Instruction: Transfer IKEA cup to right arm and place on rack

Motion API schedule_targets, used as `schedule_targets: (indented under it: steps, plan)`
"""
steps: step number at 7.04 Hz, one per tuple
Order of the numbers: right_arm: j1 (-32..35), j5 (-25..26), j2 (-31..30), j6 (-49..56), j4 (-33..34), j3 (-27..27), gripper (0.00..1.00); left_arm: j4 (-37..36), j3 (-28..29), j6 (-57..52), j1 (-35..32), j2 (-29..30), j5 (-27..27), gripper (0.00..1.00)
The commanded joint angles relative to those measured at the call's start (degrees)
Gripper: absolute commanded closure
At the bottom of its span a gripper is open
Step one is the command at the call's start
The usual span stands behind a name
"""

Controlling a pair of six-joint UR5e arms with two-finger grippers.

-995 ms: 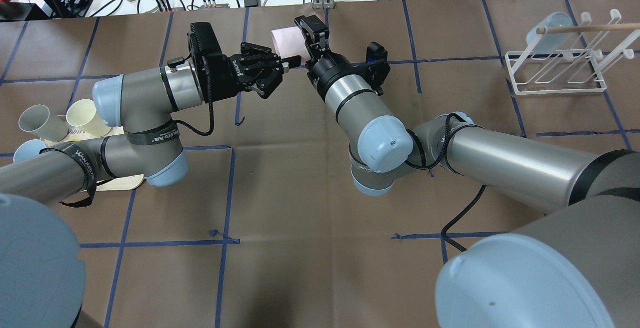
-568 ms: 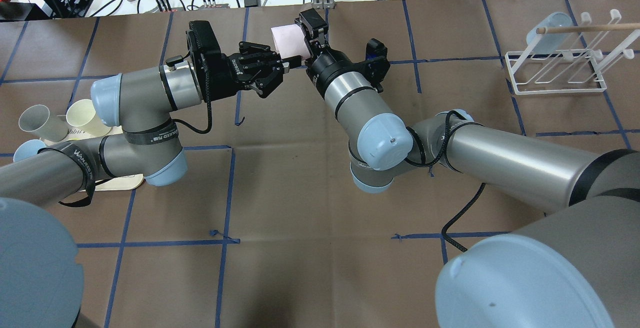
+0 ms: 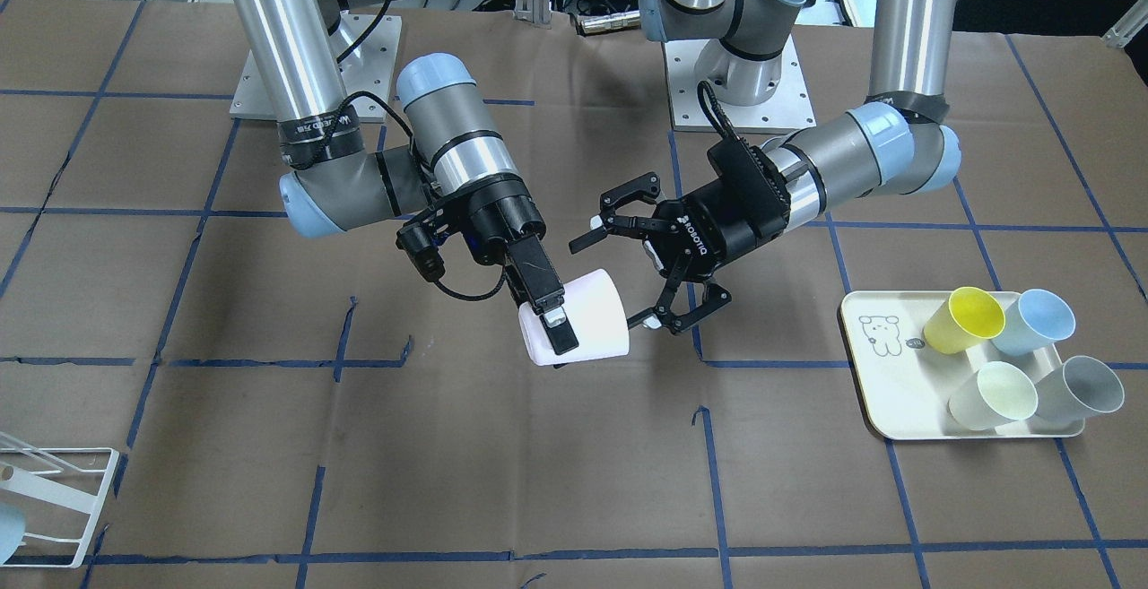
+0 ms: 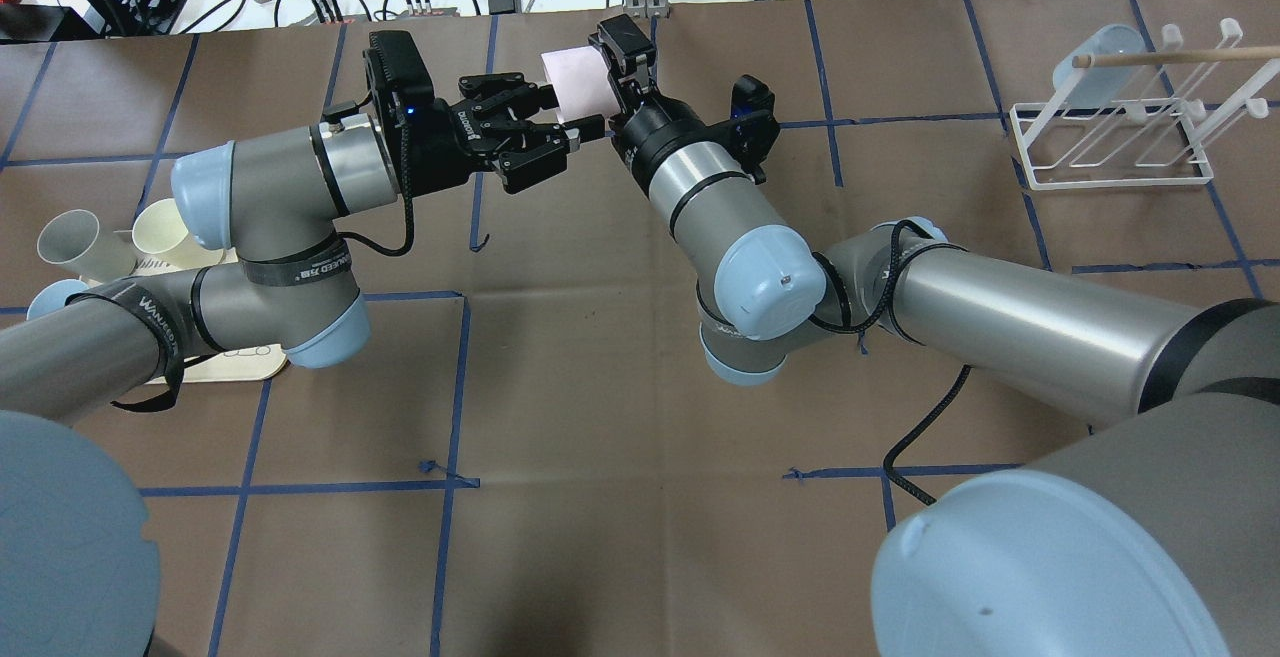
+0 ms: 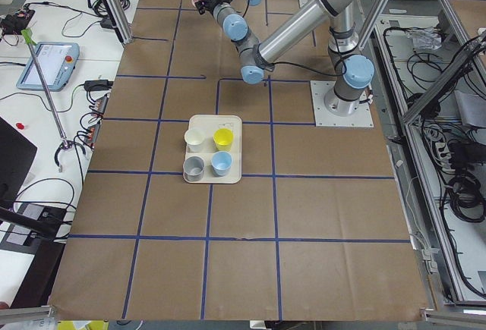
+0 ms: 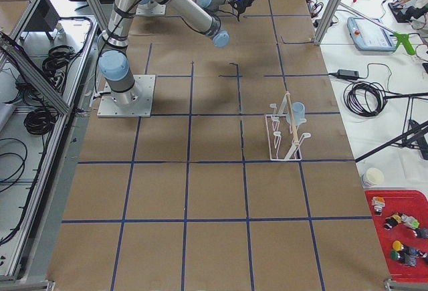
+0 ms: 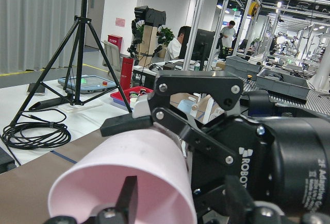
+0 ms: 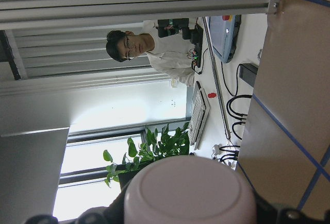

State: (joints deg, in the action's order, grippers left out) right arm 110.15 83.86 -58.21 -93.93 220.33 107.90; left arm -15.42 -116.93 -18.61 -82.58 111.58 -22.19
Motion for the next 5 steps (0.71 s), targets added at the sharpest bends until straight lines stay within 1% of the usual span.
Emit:
schedule_targets:
  steps: [1,2,4,5]
  plan:
    - [-1.33,-6.03,-0.58,0.59,-0.69,-0.23,0.59,0.04,0.03,1.73,1.19,-0.57,-4.33,0.01]
    - [-3.26,-8.95,-0.67,5.29,-0.6,-0.06,0.6,0.48,-0.14,1.82,1.45,-0.92,-7.66,0.01]
    - [-8.35,-9.59,-0.85,11.45,-0.69,0.03,0.6,1.45,-0.49,2.26,4.43,-1.1,-10.33,0.01]
    - [-10.72,-10.99,-0.85,21.15,-0.78,0.2,0.6,3.28,-0.49,2.26,6.62,-1.19,-10.6,0.01]
